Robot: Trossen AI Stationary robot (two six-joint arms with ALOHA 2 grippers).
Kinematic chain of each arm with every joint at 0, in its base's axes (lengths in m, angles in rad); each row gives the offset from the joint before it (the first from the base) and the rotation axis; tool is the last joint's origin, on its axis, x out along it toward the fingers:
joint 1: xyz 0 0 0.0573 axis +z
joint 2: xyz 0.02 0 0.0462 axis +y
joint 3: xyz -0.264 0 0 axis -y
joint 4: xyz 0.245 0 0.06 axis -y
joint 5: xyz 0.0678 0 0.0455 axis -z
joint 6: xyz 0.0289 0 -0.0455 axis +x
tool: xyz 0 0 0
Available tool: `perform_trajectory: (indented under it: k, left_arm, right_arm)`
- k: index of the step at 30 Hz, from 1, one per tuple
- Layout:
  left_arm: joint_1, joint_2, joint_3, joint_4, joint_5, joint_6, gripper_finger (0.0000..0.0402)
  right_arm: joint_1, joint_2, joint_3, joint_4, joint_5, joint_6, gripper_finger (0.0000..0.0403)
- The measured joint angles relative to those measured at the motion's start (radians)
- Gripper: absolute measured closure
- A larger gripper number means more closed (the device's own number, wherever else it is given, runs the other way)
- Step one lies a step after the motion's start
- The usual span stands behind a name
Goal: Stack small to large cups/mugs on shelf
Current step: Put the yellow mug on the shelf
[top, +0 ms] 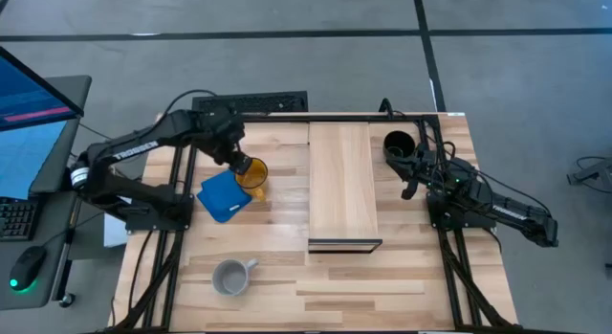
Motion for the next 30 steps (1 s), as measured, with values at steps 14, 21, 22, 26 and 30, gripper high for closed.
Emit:
perform_trajectory:
  k: [14, 21, 22, 26, 30]
  left_arm:
    - [-0.466, 0.099, 0.0, 0.07, -0.386, -0.917, 0.026]
    - [-0.539, 0.289, -0.001, 0.077, -0.376, -1.144, 0.026]
    - [-0.54, 0.312, -0.001, 0.077, -0.374, -1.174, 0.026]
    - [-0.534, 0.384, -0.002, 0.08, -0.374, -1.273, 0.026]
    - [-0.517, 0.429, -0.002, 0.101, -0.376, -1.29, 0.026]
  right_arm:
    - [0.0, 0.0, 0.0, 0.0, 0.0, 0.0, 0.0369]
    - [0.0, 0.0, 0.0, 0.0, -0.001, 0.001, 0.0369]
    - [0.0, 0.0, 0.0, 0.0, -0.001, 0.001, 0.0369]
    - [0.0, 0.0, 0.0, 0.0, -0.001, 0.001, 0.0369]
    - [0.0, 0.0, 0.0, 0.0, -0.001, 0.001, 0.0369]
